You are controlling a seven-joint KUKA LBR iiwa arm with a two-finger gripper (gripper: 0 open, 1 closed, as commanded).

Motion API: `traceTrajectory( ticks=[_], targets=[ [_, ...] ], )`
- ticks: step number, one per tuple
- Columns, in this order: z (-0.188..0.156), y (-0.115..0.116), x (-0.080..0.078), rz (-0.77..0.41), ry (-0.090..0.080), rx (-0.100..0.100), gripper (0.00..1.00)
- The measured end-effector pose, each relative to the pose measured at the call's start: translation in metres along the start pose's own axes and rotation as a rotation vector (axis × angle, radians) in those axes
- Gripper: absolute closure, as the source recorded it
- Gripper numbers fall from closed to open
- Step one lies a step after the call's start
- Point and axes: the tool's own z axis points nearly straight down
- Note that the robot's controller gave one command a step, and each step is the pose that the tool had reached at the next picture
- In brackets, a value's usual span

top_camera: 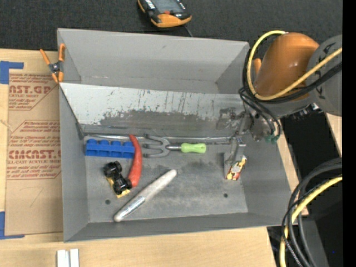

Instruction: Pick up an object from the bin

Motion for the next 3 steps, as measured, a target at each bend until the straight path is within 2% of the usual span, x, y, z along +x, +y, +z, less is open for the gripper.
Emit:
traceTrajectory(
  ticks=[1,2,3],
  targets=[
    [0.0,0.0,0.0,0.0,0.0,0.0,0.0],
    [0.079,0.022,0.002,0.014,0.004,-0.002,0.0],
    [0.089,0.017,0.001,0.04,-0.011,0.0,0.0]
  ],
)
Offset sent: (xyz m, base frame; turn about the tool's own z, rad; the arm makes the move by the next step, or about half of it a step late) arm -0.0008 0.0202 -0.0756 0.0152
